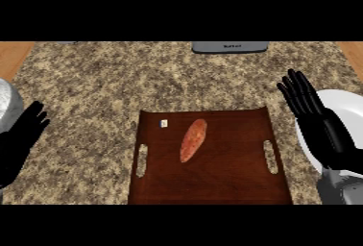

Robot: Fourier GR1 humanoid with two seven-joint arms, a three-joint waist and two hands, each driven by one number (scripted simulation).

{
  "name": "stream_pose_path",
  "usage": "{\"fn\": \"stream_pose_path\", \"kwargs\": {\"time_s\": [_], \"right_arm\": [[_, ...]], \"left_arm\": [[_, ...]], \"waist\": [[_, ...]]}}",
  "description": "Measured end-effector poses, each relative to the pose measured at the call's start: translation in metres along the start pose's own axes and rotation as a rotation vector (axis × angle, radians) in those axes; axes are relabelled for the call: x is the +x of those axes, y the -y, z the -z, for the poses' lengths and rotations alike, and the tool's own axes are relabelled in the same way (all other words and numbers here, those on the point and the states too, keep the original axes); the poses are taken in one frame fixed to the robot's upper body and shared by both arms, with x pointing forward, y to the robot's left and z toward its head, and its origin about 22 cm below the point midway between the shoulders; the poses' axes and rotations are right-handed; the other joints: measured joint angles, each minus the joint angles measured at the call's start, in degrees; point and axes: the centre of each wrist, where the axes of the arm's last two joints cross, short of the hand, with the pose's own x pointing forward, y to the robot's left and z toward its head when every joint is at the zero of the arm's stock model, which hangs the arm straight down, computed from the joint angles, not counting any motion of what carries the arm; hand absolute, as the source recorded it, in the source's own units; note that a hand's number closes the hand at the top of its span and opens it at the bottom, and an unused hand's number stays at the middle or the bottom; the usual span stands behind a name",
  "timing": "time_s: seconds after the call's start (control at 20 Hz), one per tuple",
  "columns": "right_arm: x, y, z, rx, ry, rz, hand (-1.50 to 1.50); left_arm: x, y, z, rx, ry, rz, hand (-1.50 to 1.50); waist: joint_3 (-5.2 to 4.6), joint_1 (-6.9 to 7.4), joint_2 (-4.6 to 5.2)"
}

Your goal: Pick the sweet potato from the tray and place it in the plate

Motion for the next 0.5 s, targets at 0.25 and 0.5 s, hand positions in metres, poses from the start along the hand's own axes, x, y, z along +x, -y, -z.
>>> {"fn": "stream_pose_path", "kwargs": {"time_s": [0.25, 0.5], "right_arm": [[-0.002, -0.046, 0.026, -0.044, -0.059, 0.103, 1.5], [0.007, -0.023, 0.033, -0.011, -0.12, -0.405, 1.5]], "left_arm": [[-0.005, 0.03, 0.002, 0.031, 0.011, 0.043, 0.0], [-0.018, 0.048, 0.003, 0.037, -0.016, 0.044, 0.0]], "waist": [[-1.43, 0.39, -0.17], [-3.11, -0.81, -0.64]]}}
